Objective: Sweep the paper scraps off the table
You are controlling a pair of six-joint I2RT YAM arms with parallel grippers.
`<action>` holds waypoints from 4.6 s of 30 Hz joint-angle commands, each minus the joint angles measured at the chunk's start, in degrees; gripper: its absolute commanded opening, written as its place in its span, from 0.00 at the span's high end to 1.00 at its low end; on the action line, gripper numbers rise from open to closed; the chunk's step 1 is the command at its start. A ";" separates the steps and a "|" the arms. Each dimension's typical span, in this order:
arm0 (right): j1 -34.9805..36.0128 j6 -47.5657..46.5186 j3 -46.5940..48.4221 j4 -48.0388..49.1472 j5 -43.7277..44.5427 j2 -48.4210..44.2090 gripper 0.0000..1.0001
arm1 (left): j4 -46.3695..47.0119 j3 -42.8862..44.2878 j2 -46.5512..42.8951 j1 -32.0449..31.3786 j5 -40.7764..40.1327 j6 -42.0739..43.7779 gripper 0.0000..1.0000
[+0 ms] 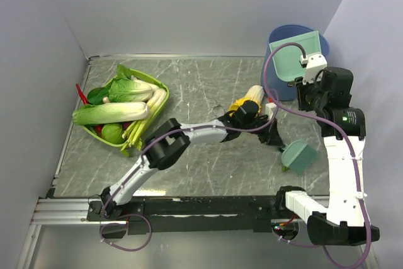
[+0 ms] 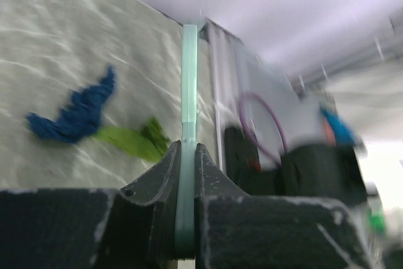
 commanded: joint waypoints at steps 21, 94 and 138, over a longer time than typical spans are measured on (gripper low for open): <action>0.06 4.77 6.27 3.64 -4.46 5.64 1.00 | -38.20 -24.60 -37.07 20.83 -14.97 21.79 0.99; 0.06 7.14 19.20 12.08 -9.82 16.89 1.00 | -57.65 19.42 -23.24 39.73 -34.09 37.46 0.99; 0.32 2.32 9.17 9.54 -10.78 9.07 1.00 | -72.52 23.08 -18.28 28.83 -29.91 55.64 0.99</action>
